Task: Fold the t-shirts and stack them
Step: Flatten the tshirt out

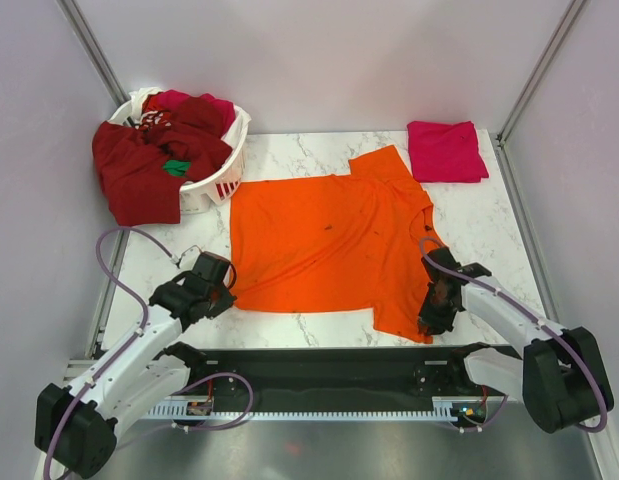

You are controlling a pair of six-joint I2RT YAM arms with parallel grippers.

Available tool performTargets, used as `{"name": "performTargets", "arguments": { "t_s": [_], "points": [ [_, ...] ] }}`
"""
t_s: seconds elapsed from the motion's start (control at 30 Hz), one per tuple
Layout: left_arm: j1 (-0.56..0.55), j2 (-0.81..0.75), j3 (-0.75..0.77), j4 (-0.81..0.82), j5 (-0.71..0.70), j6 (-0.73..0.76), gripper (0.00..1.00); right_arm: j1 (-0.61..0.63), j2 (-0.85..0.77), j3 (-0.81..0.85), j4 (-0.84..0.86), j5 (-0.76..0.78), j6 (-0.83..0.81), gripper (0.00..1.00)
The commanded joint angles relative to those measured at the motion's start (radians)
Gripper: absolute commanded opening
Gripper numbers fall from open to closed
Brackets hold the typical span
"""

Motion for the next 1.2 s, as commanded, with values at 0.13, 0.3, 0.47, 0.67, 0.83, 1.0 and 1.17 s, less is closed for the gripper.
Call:
{"name": "performTargets", "arguments": {
  "t_s": [0.13,0.3,0.47,0.67,0.83,1.0,1.17],
  "points": [
    [0.006,-0.005,0.003,0.018,-0.024,-0.022,0.02,0.000,-0.034,-0.095,0.130,-0.126,-0.005,0.00],
    [0.006,-0.040,0.034,0.013,0.038,-0.009,0.02,0.002,-0.115,-0.048,0.056,-0.143,-0.020,0.00],
    [0.006,-0.084,0.075,-0.030,0.120,-0.012,0.02,0.002,-0.229,0.080,-0.173,-0.105,-0.025,0.00],
    [0.003,-0.153,0.077,-0.074,0.203,-0.035,0.02,0.042,-0.287,0.153,-0.301,-0.106,-0.009,0.00],
    [0.003,-0.178,0.118,-0.187,0.232,-0.045,0.02,0.040,-0.339,0.271,-0.379,-0.013,-0.029,0.00],
    [0.003,-0.259,0.159,-0.319,0.201,-0.058,0.04,0.040,-0.398,0.279,-0.398,-0.013,-0.008,0.00],
    [0.003,-0.262,0.147,-0.346,0.189,-0.050,0.05,0.040,-0.424,0.267,-0.357,-0.030,-0.011,0.00]
  ]
}}
